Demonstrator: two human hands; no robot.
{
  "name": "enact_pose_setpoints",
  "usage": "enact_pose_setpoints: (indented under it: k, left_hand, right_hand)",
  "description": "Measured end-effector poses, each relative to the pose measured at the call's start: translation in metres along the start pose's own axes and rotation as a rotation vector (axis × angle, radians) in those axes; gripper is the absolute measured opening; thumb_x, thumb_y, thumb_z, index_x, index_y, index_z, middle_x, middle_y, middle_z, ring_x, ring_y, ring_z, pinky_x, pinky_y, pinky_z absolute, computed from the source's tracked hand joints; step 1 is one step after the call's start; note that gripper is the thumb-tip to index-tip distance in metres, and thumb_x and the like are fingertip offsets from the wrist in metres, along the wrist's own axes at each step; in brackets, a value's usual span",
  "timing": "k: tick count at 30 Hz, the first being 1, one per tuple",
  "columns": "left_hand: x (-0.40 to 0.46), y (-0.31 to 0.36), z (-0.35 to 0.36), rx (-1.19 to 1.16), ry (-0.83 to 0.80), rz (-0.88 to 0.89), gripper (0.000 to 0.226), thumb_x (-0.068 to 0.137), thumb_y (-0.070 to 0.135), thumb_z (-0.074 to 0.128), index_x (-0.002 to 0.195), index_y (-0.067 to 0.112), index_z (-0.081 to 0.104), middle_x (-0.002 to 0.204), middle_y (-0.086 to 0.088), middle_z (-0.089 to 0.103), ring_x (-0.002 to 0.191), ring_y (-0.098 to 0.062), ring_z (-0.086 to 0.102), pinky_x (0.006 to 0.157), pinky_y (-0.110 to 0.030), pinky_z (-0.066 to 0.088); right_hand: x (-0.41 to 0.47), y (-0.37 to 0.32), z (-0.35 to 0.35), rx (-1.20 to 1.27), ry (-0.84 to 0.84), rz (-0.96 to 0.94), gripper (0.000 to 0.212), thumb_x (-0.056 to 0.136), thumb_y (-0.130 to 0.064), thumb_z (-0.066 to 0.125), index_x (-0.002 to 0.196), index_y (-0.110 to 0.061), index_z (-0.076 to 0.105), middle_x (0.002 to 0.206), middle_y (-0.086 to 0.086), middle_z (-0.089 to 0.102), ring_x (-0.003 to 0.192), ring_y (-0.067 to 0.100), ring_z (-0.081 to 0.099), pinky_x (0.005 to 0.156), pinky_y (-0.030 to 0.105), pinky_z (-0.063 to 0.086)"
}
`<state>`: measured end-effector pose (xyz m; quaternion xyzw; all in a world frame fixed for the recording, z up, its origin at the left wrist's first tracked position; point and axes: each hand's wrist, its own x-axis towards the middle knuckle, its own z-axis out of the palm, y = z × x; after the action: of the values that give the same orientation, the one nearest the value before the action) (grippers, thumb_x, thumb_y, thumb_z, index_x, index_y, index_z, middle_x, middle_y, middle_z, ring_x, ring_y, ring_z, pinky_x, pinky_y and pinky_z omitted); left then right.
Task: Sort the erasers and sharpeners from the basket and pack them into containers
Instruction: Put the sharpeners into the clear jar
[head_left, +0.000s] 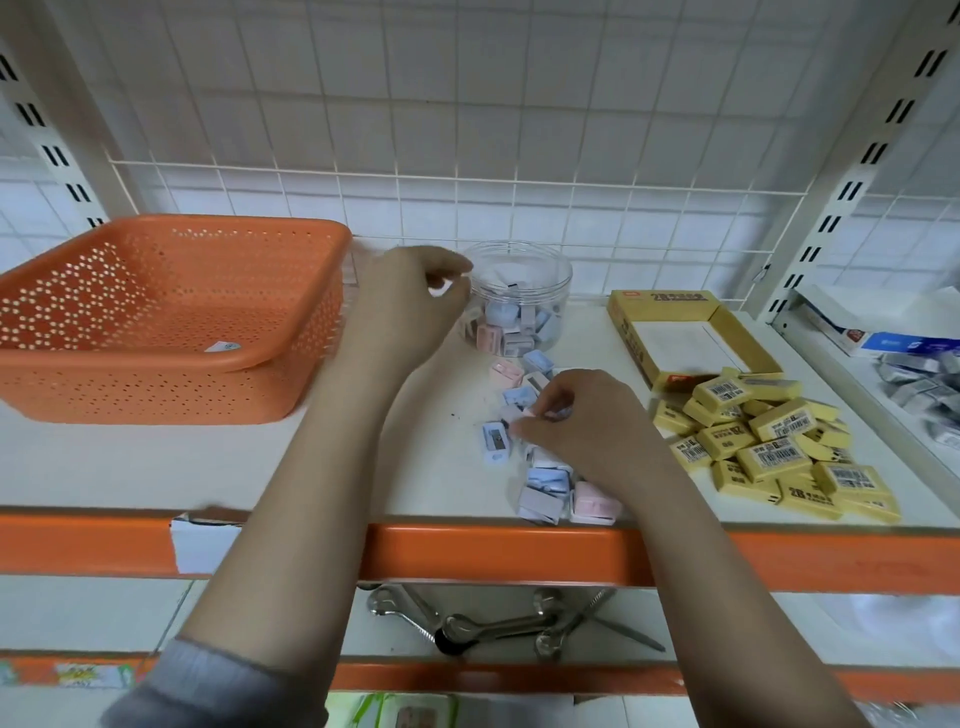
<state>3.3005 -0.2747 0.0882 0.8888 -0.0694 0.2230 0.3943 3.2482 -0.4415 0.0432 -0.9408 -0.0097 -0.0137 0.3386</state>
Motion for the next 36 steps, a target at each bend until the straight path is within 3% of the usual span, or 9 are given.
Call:
enact_pose_setpoints:
  k: [5, 10, 15, 19, 23, 27, 31, 34, 36]
  left_hand:
    - [-0.037, -0.008, 0.0, 0.035, -0.087, -0.051, 0.02, 0.086, 0.015, 0.061, 0.102, 0.017, 0.072, 0.09, 0.007, 0.067, 0.084, -0.009, 0.061, 0.073, -0.012, 0.04]
    - [-0.064, -0.013, 0.007, 0.09, -0.297, -0.069, 0.019, 0.085, 0.028, 0.064, 0.103, 0.022, 0.071, 0.097, 0.007, 0.07, 0.083, -0.006, 0.061, 0.069, -0.009, 0.041]
    - [-0.075, -0.011, 0.013, 0.134, -0.564, -0.076, 0.056, 0.071, 0.04, 0.077, 0.123, 0.028, 0.06, 0.104, 0.014, 0.059, 0.086, -0.002, 0.053, 0.069, -0.009, 0.033]
    - [-0.076, -0.012, 0.016, 0.134, -0.497, -0.075, 0.052, 0.073, 0.028, 0.078, 0.122, 0.027, 0.061, 0.094, 0.012, 0.058, 0.083, -0.003, 0.053, 0.071, -0.009, 0.033]
    - [-0.077, -0.017, 0.012, 0.173, -0.448, -0.046, 0.042, 0.078, 0.025, 0.071, 0.12, 0.026, 0.062, 0.105, 0.006, 0.058, 0.082, -0.005, 0.052, 0.07, -0.012, 0.033]
    - [-0.077, -0.025, 0.011, 0.158, -0.396, -0.068, 0.023, 0.073, 0.025, 0.076, 0.094, 0.027, 0.066, 0.092, 0.006, 0.054, 0.078, -0.007, 0.055, 0.062, -0.008, 0.037]
    - [-0.076, -0.03, 0.009, 0.078, -0.303, -0.131, 0.031, 0.066, 0.038, 0.081, 0.082, 0.022, 0.059, 0.079, 0.005, 0.062, 0.068, -0.011, 0.056, 0.059, -0.016, 0.041]
    - [-0.075, -0.031, 0.006, 0.011, -0.242, -0.167, 0.034, 0.064, 0.044, 0.08, 0.078, 0.02, 0.061, 0.068, 0.003, 0.062, 0.059, -0.011, 0.052, 0.054, -0.021, 0.04]
    - [-0.074, -0.032, 0.005, 0.008, -0.239, -0.161, 0.034, 0.062, 0.043, 0.081, 0.077, 0.019, 0.062, 0.063, 0.004, 0.057, 0.054, -0.007, 0.046, 0.051, -0.017, 0.036]
  right_hand:
    - [0.003, 0.008, 0.001, 0.039, 0.015, -0.045, 0.015, 0.081, -0.03, 0.071, 0.076, -0.018, 0.062, 0.083, -0.008, 0.06, 0.073, 0.001, 0.051, 0.057, 0.01, 0.034]
    - [0.007, 0.016, -0.008, 0.052, -0.098, -0.052, 0.031, 0.086, -0.033, 0.066, 0.115, -0.023, 0.062, 0.103, -0.009, 0.06, 0.08, -0.002, 0.049, 0.062, 0.003, 0.032]
    - [0.008, 0.018, -0.014, -0.013, -0.147, -0.077, 0.031, 0.09, -0.032, 0.061, 0.118, -0.021, 0.065, 0.11, -0.005, 0.064, 0.091, 0.004, 0.053, 0.063, 0.005, 0.034]
    - [0.009, 0.017, -0.018, -0.051, -0.194, -0.078, 0.024, 0.091, -0.032, 0.06, 0.112, -0.024, 0.068, 0.113, -0.007, 0.064, 0.087, 0.004, 0.054, 0.059, 0.0, 0.037]
    - [0.013, 0.007, -0.023, -0.092, -0.294, -0.059, 0.023, 0.09, -0.033, 0.062, 0.106, -0.021, 0.07, 0.1, 0.001, 0.067, 0.069, 0.007, 0.055, 0.063, 0.015, 0.041]
    - [0.023, -0.003, -0.022, -0.12, -0.34, -0.015, 0.021, 0.086, -0.028, 0.067, 0.101, -0.013, 0.069, 0.097, 0.006, 0.067, 0.065, 0.014, 0.061, 0.068, 0.026, 0.055]
    - [0.027, -0.007, -0.02, -0.196, -0.333, -0.033, 0.018, 0.085, -0.021, 0.066, 0.096, -0.007, 0.069, 0.081, 0.011, 0.071, 0.071, 0.022, 0.07, 0.071, 0.031, 0.059]
    - [0.026, -0.006, -0.026, -0.233, -0.246, -0.077, 0.019, 0.086, -0.022, 0.063, 0.088, -0.005, 0.07, 0.077, 0.006, 0.072, 0.067, 0.01, 0.07, 0.068, 0.026, 0.054]
    - [0.028, -0.009, -0.033, -0.11, -0.18, -0.076, 0.016, 0.087, -0.024, 0.063, 0.085, -0.008, 0.068, 0.072, 0.002, 0.072, 0.06, 0.004, 0.067, 0.062, 0.023, 0.051]
